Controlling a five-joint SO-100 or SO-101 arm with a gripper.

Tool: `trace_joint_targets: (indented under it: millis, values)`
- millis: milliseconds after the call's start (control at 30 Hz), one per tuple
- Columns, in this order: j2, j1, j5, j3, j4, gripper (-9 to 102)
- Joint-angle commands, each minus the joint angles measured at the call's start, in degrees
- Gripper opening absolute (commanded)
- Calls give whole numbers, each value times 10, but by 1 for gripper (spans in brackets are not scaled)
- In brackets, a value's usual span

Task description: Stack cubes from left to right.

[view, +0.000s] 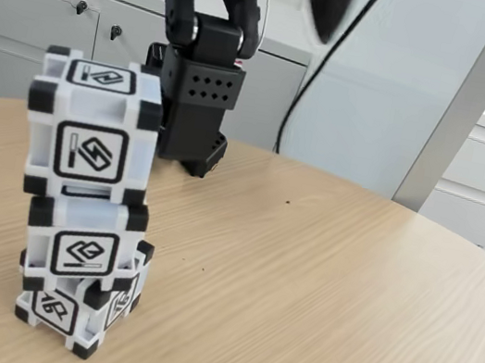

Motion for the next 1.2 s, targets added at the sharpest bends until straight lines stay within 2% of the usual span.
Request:
trace_joint_targets:
  millis: [0, 200, 567, 800, 933, 1167]
  values:
    - [76, -8, 4, -16, 3, 0]
    - [234, -10, -8, -4, 3, 0]
    - [259, -9, -20, -4, 3, 0]
    - [392, -10, -18, 4, 3, 0]
    - [440, -10, -25, 57, -3, 0]
    - [538, -10, -64, 267, -157, 0]
